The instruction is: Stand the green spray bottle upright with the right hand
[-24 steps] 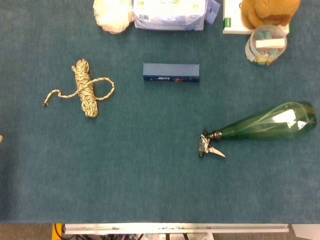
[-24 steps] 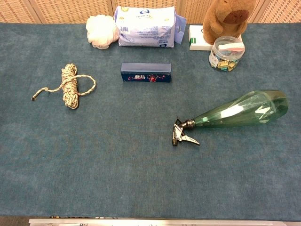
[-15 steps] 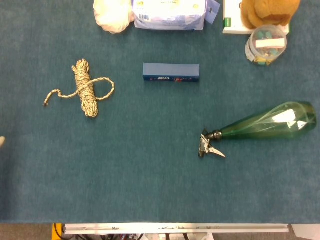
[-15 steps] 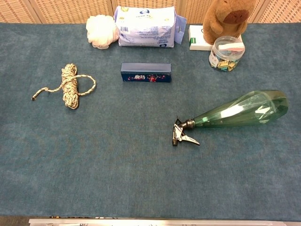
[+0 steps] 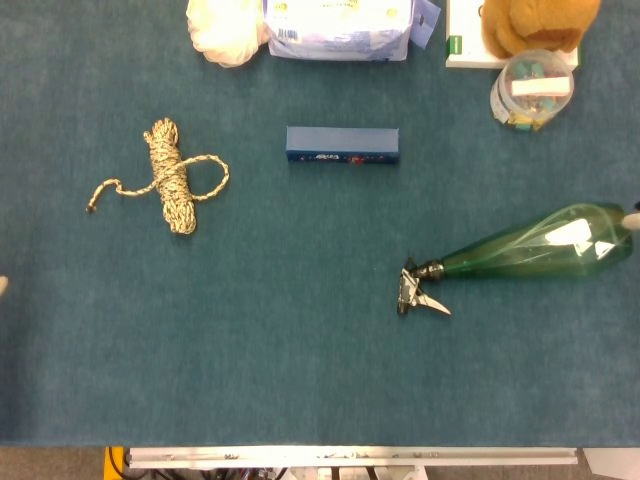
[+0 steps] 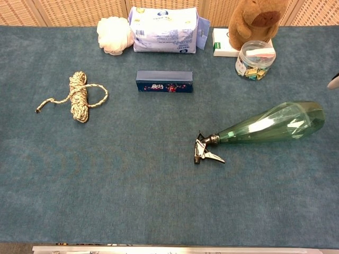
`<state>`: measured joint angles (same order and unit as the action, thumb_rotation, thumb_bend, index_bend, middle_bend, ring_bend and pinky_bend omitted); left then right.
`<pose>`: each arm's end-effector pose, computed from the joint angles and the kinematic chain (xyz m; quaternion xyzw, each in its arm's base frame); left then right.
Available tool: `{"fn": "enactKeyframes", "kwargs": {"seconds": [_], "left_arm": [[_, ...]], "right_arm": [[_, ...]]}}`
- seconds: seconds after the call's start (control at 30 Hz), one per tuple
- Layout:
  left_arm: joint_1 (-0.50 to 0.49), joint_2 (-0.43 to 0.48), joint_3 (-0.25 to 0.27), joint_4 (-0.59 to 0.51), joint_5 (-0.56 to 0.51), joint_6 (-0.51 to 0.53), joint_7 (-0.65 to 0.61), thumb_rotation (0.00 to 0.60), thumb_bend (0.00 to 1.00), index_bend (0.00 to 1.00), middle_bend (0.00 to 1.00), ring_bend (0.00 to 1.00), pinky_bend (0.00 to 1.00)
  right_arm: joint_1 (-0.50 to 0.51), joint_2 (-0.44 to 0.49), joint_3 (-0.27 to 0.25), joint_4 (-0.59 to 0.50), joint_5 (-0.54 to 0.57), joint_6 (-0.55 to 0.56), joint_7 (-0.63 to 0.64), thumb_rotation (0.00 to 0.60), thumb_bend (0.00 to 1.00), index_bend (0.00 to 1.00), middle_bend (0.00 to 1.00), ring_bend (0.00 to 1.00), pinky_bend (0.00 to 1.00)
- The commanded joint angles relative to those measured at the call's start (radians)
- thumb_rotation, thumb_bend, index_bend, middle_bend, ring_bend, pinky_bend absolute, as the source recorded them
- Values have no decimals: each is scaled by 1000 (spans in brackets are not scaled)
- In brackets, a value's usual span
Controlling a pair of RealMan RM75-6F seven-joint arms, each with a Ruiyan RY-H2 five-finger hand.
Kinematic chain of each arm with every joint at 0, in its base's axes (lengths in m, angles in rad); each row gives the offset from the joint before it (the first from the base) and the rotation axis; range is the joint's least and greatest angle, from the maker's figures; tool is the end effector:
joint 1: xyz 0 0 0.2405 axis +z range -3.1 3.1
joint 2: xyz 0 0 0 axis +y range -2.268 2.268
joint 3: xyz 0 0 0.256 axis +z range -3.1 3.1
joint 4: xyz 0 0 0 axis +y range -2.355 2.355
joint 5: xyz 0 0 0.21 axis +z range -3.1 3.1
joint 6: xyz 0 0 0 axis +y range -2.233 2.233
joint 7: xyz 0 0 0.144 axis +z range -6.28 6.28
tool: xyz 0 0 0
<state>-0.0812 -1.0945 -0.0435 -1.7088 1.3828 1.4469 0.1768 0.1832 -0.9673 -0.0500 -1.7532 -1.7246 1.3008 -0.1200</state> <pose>-0.3121 0.1761 0.1575 -0.5914 -0.3985 -0.3215 0.6229 -0.2689 -0.1769 0.1450 0.7496 -0.3309 0.3226 0.4739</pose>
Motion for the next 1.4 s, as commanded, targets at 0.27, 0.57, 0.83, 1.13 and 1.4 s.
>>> {"fn": "enactKeyframes", "kwargs": {"seconds": [0.27, 0.57, 0.83, 1.13, 1.4], "left_arm": [[27, 22, 8, -33, 10, 40, 13, 600, 0, 485, 498, 345, 447], [34, 44, 5, -52, -1, 40, 2, 600, 0, 487, 498, 345, 449], [41, 65, 4, -67, 6, 49, -17, 600, 0, 487, 498, 345, 449], [40, 87, 2, -71, -6, 29, -51, 600, 0, 487, 497, 345, 449], [46, 100, 3, -77, 6, 36, -79, 600, 0, 487, 498, 345, 449]], "right_arm": [[137, -15, 52, -144, 149, -258, -329, 600, 0, 264, 213, 133, 233], [230, -127, 89, -174, 348, -372, -592, 600, 0, 246, 203, 128, 234], [310, -233, 83, -175, 491, -415, -766, 600, 0, 246, 203, 128, 234], [387, -351, 51, -168, 677, -361, -980, 600, 0, 246, 203, 126, 214], [435, -413, 26, -162, 799, -296, -1067, 600, 0, 246, 203, 126, 214]]}}
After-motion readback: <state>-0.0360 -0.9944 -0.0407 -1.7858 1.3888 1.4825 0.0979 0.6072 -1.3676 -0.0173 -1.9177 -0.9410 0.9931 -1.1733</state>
